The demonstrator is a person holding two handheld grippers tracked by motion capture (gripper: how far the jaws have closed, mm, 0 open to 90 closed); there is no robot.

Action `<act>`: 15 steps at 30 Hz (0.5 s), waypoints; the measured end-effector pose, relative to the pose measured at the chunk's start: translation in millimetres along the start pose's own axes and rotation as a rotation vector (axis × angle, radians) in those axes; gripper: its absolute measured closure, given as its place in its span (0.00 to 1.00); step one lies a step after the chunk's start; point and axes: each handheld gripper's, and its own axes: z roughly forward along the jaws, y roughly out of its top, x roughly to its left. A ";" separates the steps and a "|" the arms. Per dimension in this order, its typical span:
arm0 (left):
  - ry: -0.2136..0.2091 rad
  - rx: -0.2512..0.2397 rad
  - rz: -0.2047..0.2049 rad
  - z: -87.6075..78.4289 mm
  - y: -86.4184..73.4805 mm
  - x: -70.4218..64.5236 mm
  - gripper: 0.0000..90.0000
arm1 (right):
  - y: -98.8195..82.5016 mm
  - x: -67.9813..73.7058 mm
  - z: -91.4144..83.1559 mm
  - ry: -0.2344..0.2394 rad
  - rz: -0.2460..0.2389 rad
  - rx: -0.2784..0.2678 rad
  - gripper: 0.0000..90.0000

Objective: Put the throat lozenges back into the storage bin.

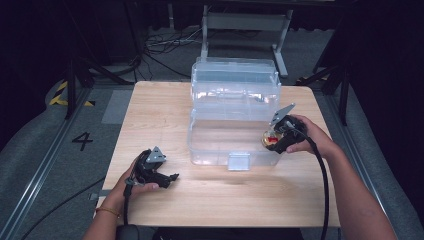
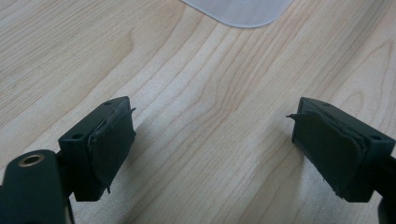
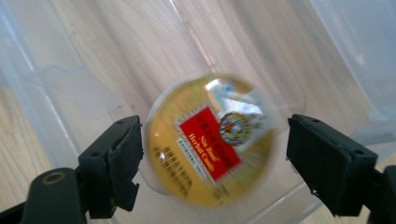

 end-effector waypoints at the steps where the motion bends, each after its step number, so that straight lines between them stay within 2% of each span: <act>1: 0.000 0.000 0.000 0.0 0.0 0.0 0.15 | 0.3 0.7 1.1 0.001 -0.001 0.017 0.23; 3: 0.000 0.000 0.000 0.0 0.0 0.0 0.15 | 0.0 2.4 1.6 -0.003 -0.006 0.014 0.24; 7: 0.000 0.000 -0.001 0.0 0.0 -0.1 0.15 | -0.9 1.3 0.3 -0.007 -0.004 0.006 0.21; 15: 0.002 0.003 0.002 -0.5 0.3 -0.9 0.15 | -3.4 1.4 -4.1 -0.003 -0.006 -0.007 0.25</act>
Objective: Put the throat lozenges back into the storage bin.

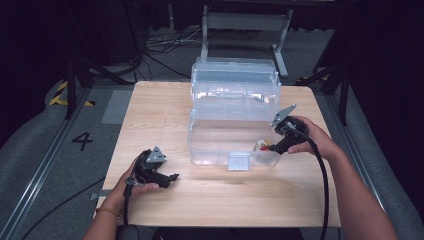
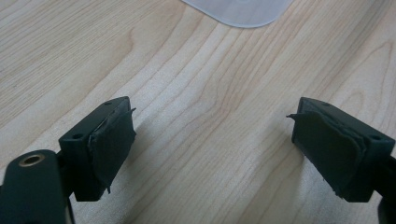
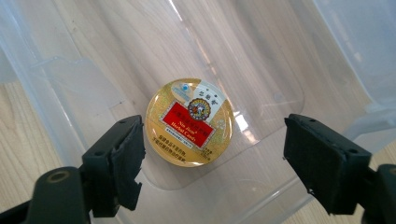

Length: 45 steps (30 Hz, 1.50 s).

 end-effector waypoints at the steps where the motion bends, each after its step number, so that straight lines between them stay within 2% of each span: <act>1: -0.003 0.002 0.002 -0.4 0.3 -0.5 0.17 | -0.4 0.4 -0.9 -0.001 0.000 -0.002 0.25; 5: 0.003 0.032 -0.001 -0.8 5.4 -2.5 0.20 | -2.5 0.5 -6.5 0.001 0.005 -0.029 0.25; 9: 0.010 0.011 0.009 -2.7 11.5 -7.8 0.25 | -4.8 -0.9 -14.4 0.004 0.008 -0.065 0.24; 11: 0.002 -0.019 0.011 -7.0 16.9 -10.3 0.27 | -6.4 -2.4 -19.1 0.009 0.011 -0.085 0.24; 12: 0.009 -0.034 0.016 -9.0 19.3 -11.9 0.26 | -6.9 -3.1 -21.2 -0.004 0.012 -0.094 0.24; 14: 0.019 -0.066 0.031 -15.6 27.0 -15.6 0.28 | -8.3 -4.7 -25.5 0.003 0.021 -0.121 0.25; 16: 0.029 -0.103 0.036 -22.6 34.5 -18.9 0.29 | -9.3 -7.2 -32.7 -0.017 0.028 -0.155 0.26; 17: 0.027 -0.116 0.036 -26.0 38.7 -20.3 0.29 | -9.3 -7.2 -32.7 -0.017 0.028 -0.155 0.26; 19: 0.037 -0.138 0.056 -33.1 47.5 -23.8 0.29 | -9.0 -8.9 -37.9 -0.041 0.034 -0.178 0.28; 20: 0.038 -0.165 0.071 -40.7 57.4 -28.0 0.29 | -8.9 -10.0 -40.6 -0.042 0.040 -0.197 0.29; 21: 0.038 -0.165 0.071 -40.7 57.4 -28.0 0.31 | -8.9 -10.0 -40.6 -0.042 0.040 -0.197 0.29; 22: 0.040 -0.180 0.085 -45.5 63.6 -30.6 0.31 | -8.2 -11.7 -45.7 -0.057 0.042 -0.225 0.31; 25: 0.049 -0.199 0.117 -53.4 77.2 -36.7 0.33 | -5.6 -15.2 -52.3 -0.080 0.052 -0.260 0.35; 26: 0.038 -0.203 0.127 -55.2 82.1 -38.5 0.34 | -4.3 -16.9 -55.0 -0.085 0.053 -0.282 0.35; 27: 0.038 -0.203 0.127 -55.2 82.1 -38.5 0.34 | -2.8 -17.9 -57.2 -0.096 0.059 -0.300 0.37; 29: 0.039 -0.197 0.150 -56.0 95.1 -41.9 0.34 | 0.1 -20.1 -59.8 -0.106 0.063 -0.318 0.37; 33: 0.029 -0.187 0.162 -51.3 104.5 -43.7 0.34 | 5.8 -23.9 -64.6 -0.132 0.072 -0.353 0.38; 35: 0.016 -0.172 0.163 -45.7 109.6 -44.6 0.34 | 9.7 -28.1 -67.0 -0.136 0.086 -0.365 0.38; 36: 0.014 -0.154 0.173 -41.6 112.3 -45.8 0.34 | 14.7 -32.3 -68.9 -0.163 0.086 -0.366 0.38; 39: 0.013 -0.126 0.189 -32.3 117.6 -47.8 0.33 | 19.5 -37.0 -70.9 -0.167 0.095 -0.361 0.37; 40: -0.003 -0.119 0.187 -29.1 119.3 -47.8 0.33 | 22.1 -39.3 -72.1 -0.170 0.100 -0.373 0.37; 43: -0.001 -0.090 0.205 -19.6 124.5 -47.3 0.33 | 30.3 -46.9 -73.6 -0.173 0.110 -0.388 0.37; 44: -0.008 -0.085 0.204 -17.9 125.4 -47.0 0.33 | 34.0 -49.1 -73.2 -0.186 0.109 -0.389 0.37; 45: -0.011 -0.073 0.202 -15.6 126.8 -46.4 0.33 | 39.2 -52.9 -71.8 -0.180 0.110 -0.386 0.37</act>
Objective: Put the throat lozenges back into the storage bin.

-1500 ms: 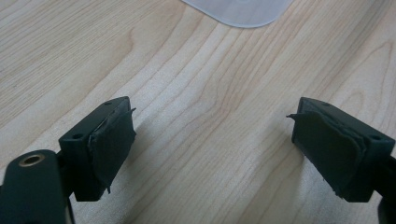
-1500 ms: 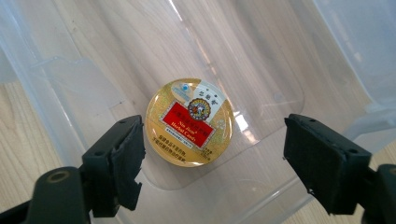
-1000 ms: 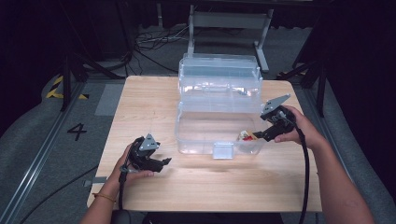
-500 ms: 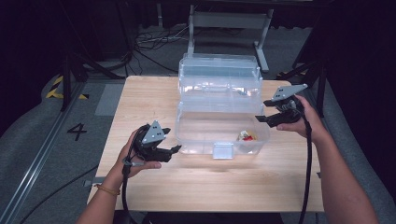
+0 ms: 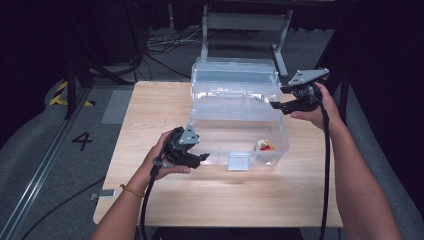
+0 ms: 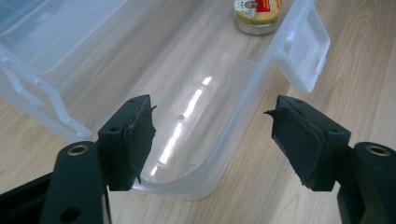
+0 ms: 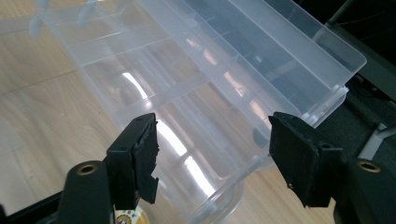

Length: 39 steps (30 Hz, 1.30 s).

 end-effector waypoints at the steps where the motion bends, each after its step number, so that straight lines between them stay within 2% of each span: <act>1: -0.004 0.007 0.000 2.4 1.0 0.4 0.33 | 0.0 0.0 0.0 0.000 0.000 0.000 0.37; 4: -0.013 0.049 0.034 8.7 5.9 0.0 0.34 | 7.6 -4.2 8.2 -0.004 0.002 0.001 0.37; 5: -0.034 0.058 0.044 10.7 8.1 -0.5 0.35 | 9.4 -5.6 10.9 -0.006 0.001 0.004 0.36; 6: -0.042 0.087 0.071 12.4 10.7 -1.3 0.37 | 11.3 -7.5 14.1 -0.009 0.002 0.007 0.36; 7: -0.042 0.087 0.071 12.4 10.7 -1.3 0.37 | 11.3 -7.5 14.1 -0.009 0.002 0.007 0.36; 8: -0.032 0.119 0.092 15.5 13.5 -1.4 0.37 | 13.5 -9.1 17.3 -0.004 0.003 0.012 0.36; 11: -0.057 0.166 0.115 20.7 17.7 1.1 0.39 | 19.4 -14.2 26.2 0.010 0.017 0.002 0.37; 13: -0.064 0.189 0.118 24.5 19.7 2.5 0.40 | 24.4 -15.5 32.0 -0.002 0.001 0.008 0.37; 15: -0.056 0.225 0.133 28.0 21.9 3.1 0.44 | 30.4 -16.7 39.1 0.003 -0.002 0.007 0.38; 17: -0.054 0.253 0.127 31.1 24.1 4.5 0.49 | 35.2 -16.5 44.7 -0.019 -0.021 0.012 0.40; 19: -0.079 0.258 0.126 33.0 26.4 6.3 0.55 | 39.3 -16.9 49.0 -0.011 -0.036 0.014 0.41; 21: -0.104 0.269 0.132 35.1 27.5 6.0 0.60 | 42.8 -18.9 53.8 -0.004 -0.038 0.038 0.41; 22: -0.102 0.282 0.149 36.4 27.8 4.8 0.64 | 43.8 -20.3 55.7 0.002 -0.036 0.047 0.42; 23: -0.102 0.282 0.149 36.4 27.8 4.8 0.65 | 44.5 -21.7 57.1 0.017 -0.037 0.052 0.44; 24: -0.112 0.304 0.155 39.0 27.8 4.0 0.67 | 44.7 -22.9 59.0 0.024 -0.035 0.054 0.44; 26: -0.124 0.306 0.163 40.1 27.6 3.7 0.71 | 44.6 -23.7 60.4 0.024 -0.033 0.057 0.47; 27: -0.124 0.315 0.166 40.8 27.5 3.9 0.71 | 43.8 -24.6 62.6 0.052 -0.034 0.061 0.51; 29: -0.137 0.310 0.165 41.5 27.2 4.6 0.74 | 43.3 -23.9 67.7 0.068 -0.061 0.099 0.54; 31: -0.147 0.311 0.160 42.5 26.3 4.1 0.78 | 43.6 -21.8 71.5 0.097 -0.088 0.121 0.61; 32: -0.155 0.313 0.164 43.2 26.0 3.7 0.82 | 44.7 -18.7 75.4 0.109 -0.119 0.150 0.67; 34: -0.158 0.310 0.179 45.1 25.2 2.7 0.83 | 45.3 -16.9 76.0 0.105 -0.132 0.148 0.69; 35: -0.158 0.315 0.178 46.6 24.2 1.5 0.85 | 46.7 -15.4 76.1 0.116 -0.139 0.144 0.75; 38: -0.158 0.308 0.166 48.8 23.3 0.8 0.84 | 52.1 -10.2 79.1 0.129 -0.184 0.151 0.80; 39: -0.155 0.306 0.163 48.6 23.1 0.6 0.84 | 52.1 -10.2 79.1 0.129 -0.184 0.151 0.80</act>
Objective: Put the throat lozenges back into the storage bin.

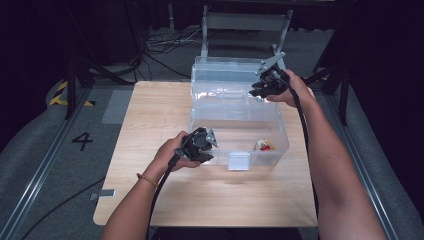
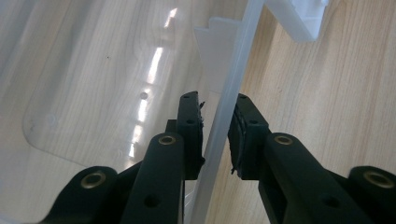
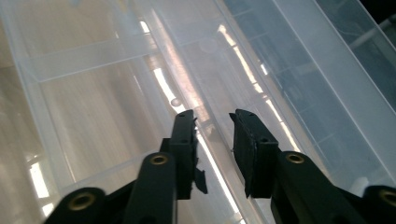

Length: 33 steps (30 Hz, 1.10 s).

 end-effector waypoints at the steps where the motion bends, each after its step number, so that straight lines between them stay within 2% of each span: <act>1: 0.001 0.000 -0.002 0.0 -0.3 -0.3 0.84 | 1.3 0.4 0.4 0.001 -0.005 0.003 0.81; 6: 0.019 0.010 0.003 1.0 0.9 -2.6 0.84 | 13.6 1.8 2.2 0.027 -0.064 0.067 0.89; 11: 0.038 0.016 -0.010 1.8 1.1 -5.1 0.83 | 18.6 4.0 2.6 0.045 -0.089 0.087 0.93; 22: 0.032 0.009 -0.044 1.9 0.8 -4.8 0.82 | 17.5 11.1 -3.0 0.044 -0.093 0.076 0.95; 33: 0.029 0.003 -0.060 1.9 0.3 -5.0 0.81 | 15.8 24.6 -13.7 0.030 -0.148 0.066 0.97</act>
